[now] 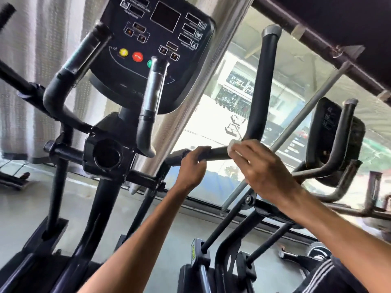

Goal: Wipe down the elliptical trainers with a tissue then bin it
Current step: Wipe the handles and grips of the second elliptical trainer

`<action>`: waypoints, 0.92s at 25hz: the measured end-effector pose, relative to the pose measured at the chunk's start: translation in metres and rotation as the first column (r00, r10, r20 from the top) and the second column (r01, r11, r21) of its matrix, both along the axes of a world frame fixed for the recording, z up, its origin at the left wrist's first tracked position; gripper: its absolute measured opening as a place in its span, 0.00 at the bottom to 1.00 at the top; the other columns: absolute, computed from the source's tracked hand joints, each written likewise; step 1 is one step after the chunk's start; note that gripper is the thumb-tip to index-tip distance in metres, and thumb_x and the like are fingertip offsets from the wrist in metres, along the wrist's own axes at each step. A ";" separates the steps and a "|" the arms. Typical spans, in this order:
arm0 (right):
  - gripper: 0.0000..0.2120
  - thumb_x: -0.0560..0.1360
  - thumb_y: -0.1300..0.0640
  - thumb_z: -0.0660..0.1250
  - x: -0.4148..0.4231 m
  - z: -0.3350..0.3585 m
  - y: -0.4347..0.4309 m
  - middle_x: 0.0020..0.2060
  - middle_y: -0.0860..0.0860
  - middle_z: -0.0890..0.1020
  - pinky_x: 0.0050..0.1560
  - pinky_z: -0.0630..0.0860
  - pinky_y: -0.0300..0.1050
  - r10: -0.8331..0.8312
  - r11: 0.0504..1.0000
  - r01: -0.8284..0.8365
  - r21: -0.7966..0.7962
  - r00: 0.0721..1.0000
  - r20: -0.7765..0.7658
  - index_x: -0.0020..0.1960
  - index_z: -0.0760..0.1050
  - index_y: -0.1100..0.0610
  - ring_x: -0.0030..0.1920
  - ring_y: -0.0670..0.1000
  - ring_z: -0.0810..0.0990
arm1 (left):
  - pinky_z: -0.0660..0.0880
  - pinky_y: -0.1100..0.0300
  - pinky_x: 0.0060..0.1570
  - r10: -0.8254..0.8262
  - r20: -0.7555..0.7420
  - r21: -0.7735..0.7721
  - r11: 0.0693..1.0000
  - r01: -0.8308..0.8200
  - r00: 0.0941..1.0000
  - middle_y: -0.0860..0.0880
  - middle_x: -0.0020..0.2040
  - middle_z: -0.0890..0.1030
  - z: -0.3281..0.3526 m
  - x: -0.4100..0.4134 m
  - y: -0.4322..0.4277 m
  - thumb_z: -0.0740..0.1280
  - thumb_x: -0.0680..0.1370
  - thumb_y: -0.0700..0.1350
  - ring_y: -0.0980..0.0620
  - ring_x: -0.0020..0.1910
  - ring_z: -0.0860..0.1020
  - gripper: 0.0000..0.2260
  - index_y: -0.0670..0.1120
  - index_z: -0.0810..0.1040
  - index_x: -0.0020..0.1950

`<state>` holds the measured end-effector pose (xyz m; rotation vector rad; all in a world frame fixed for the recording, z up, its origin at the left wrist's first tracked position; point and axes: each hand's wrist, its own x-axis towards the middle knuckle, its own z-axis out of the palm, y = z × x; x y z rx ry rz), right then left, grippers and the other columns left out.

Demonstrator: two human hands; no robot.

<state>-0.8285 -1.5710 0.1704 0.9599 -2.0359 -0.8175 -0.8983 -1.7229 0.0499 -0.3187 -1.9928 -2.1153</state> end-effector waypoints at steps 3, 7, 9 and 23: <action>0.13 0.81 0.71 0.61 0.003 -0.009 0.014 0.54 0.57 0.83 0.54 0.80 0.51 0.073 0.913 -0.133 -0.386 0.983 -0.166 0.60 0.82 0.65 0.51 0.59 0.82 | 0.75 0.59 0.64 -0.047 -0.081 -0.053 0.998 0.043 0.996 0.50 0.64 0.82 0.014 0.006 -0.005 0.59 0.76 0.34 0.59 0.60 0.78 0.24 0.44 0.78 0.71; 0.09 0.81 0.65 0.67 -0.006 -0.037 -0.007 0.55 0.55 0.83 0.59 0.77 0.45 0.103 0.534 -0.270 -0.801 0.961 -0.256 0.58 0.83 0.62 0.55 0.55 0.81 | 0.72 0.74 0.45 -0.135 -0.092 -0.049 0.990 0.131 0.987 0.56 0.54 0.83 0.050 0.025 -0.007 0.58 0.80 0.35 0.71 0.47 0.80 0.19 0.43 0.80 0.67; 0.09 0.81 0.65 0.67 -0.008 -0.061 -0.021 0.55 0.54 0.82 0.59 0.77 0.45 0.118 0.350 -0.277 -0.895 0.961 -0.252 0.58 0.83 0.62 0.56 0.53 0.81 | 0.74 0.75 0.40 -0.190 -0.102 -0.067 0.981 0.184 0.976 0.55 0.51 0.84 0.070 0.033 -0.008 0.55 0.84 0.33 0.68 0.44 0.82 0.17 0.41 0.81 0.65; 0.08 0.75 0.62 0.73 -0.036 -0.111 -0.088 0.40 0.42 0.85 0.47 0.81 0.42 0.052 -0.941 -0.069 -0.332 0.938 -0.342 0.46 0.80 0.50 0.45 0.42 0.84 | 0.80 0.61 0.50 -0.116 -0.019 -0.302 0.947 0.105 0.993 0.45 0.50 0.83 0.114 0.041 0.011 0.55 0.88 0.45 0.56 0.46 0.83 0.15 0.36 0.76 0.61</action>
